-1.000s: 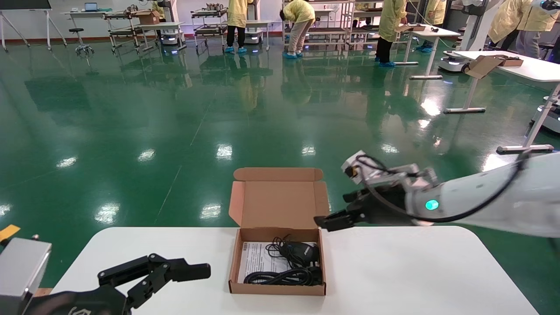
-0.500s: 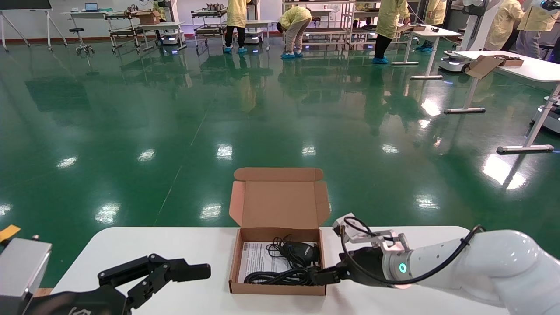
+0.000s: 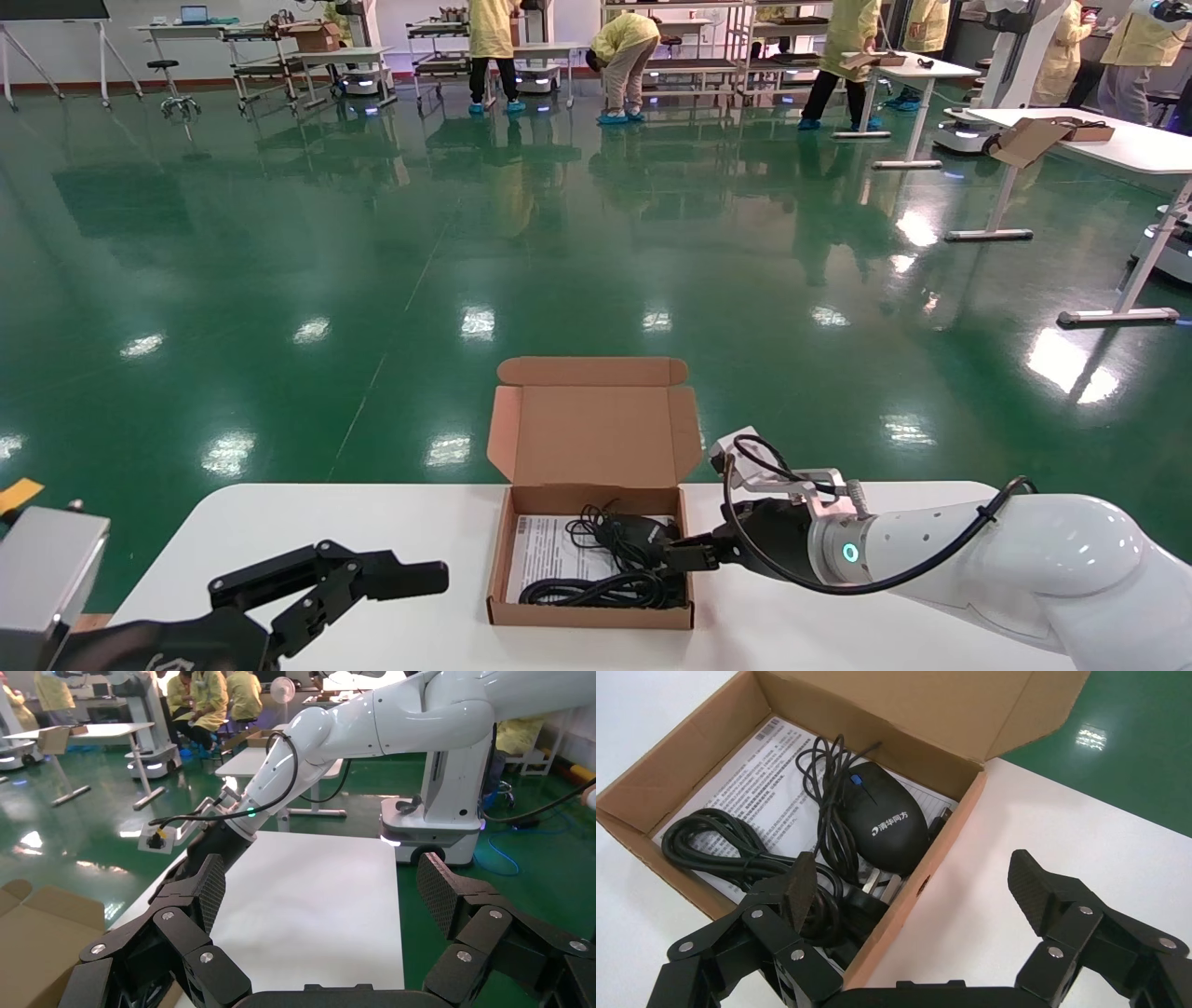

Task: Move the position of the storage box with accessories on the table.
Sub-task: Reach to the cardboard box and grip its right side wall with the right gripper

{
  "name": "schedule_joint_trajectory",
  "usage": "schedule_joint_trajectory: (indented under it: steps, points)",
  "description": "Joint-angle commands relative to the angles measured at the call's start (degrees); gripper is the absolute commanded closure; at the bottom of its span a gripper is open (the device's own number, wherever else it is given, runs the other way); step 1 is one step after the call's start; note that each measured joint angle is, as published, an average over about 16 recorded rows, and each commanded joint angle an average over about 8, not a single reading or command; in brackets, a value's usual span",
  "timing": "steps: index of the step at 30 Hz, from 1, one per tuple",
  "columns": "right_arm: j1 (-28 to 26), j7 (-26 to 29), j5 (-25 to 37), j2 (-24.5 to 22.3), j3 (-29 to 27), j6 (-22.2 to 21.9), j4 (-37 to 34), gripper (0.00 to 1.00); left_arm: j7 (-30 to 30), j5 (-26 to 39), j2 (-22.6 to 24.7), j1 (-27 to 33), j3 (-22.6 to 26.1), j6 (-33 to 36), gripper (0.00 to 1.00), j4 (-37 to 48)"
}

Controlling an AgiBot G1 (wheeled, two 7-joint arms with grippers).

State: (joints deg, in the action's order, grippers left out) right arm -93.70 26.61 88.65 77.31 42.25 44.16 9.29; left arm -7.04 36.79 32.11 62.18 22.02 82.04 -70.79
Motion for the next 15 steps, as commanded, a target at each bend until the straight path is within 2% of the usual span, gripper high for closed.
schedule_joint_trajectory:
  steps: [1,8,11,15]
  points:
    - [0.21,0.24,-0.42,0.24,-0.08,-0.25,-0.02,0.00,0.00,0.00,0.00,0.00,0.00,0.00,0.00,0.00]
    - [-1.19,0.90,0.08,-3.56,0.22,0.74,-0.67,0.00,0.00,0.00,-0.01,-0.01,0.00,-0.01,0.00,0.01]
    - [-2.13,4.42,-1.00,-4.31,-0.61,0.13,-2.87,0.00,0.00,0.00,-0.01,-0.01,0.00,0.00,0.00,0.01]
    - [-3.03,10.41,-1.98,-2.98,-1.34,-2.24,-6.75,0.00,0.00,0.00,-0.01,0.00,0.00,0.00,0.00,0.01]
